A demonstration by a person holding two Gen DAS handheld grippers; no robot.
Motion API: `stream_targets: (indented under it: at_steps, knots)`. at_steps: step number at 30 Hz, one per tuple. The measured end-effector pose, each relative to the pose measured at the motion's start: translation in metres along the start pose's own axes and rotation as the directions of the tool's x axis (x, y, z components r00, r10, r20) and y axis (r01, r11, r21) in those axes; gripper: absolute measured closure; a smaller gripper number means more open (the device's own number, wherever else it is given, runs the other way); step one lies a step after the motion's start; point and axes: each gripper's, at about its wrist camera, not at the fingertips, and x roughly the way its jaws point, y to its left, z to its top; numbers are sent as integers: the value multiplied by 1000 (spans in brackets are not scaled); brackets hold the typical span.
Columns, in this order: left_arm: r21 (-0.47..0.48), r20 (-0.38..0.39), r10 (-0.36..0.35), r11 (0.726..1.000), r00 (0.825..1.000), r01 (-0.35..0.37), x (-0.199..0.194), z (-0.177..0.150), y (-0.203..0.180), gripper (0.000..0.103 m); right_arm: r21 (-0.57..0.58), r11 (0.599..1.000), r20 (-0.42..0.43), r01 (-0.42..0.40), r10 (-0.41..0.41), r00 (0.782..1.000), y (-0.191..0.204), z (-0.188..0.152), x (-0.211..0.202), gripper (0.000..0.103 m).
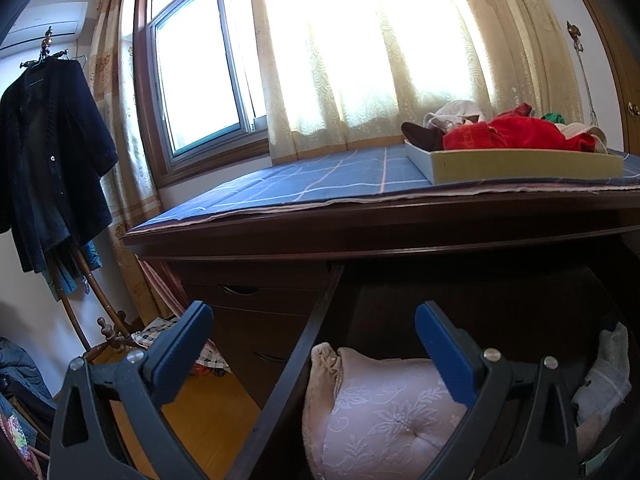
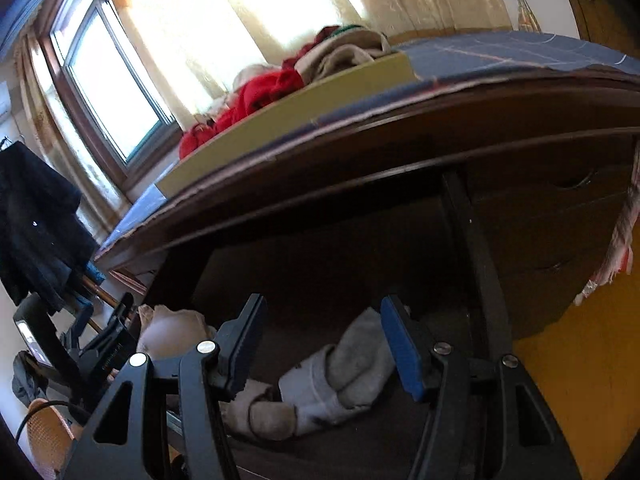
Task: Take underwear out of drawer
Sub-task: 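Move the open right gripper back down into the drawer toward the grey sock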
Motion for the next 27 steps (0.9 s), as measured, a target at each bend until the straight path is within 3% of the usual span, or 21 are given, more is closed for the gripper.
stream_targets:
  at_steps: [17, 21, 23, 27]
  knots:
    - [11, 0, 0, 1000, 1000, 0, 1, -1, -1, 0, 3, 993, -179, 121, -119, 977, -2, -3, 24, 41]
    - [10, -5, -4, 1000, 1000, 4, 2, -1, 0, 0, -44, 988, -223, 151, -157, 962, 6, -2, 33, 41]
    - [11, -9, -8, 1000, 1000, 8, 2, -1, 0, 0, -34, 993, -269, 116, -121, 955, 8, -1, 41, 41]
    - [11, -18, -40, 999, 999, 40, 2, 0, 2, 0, -44, 990, -359, 131, -138, 923, 10, -4, 62, 41]
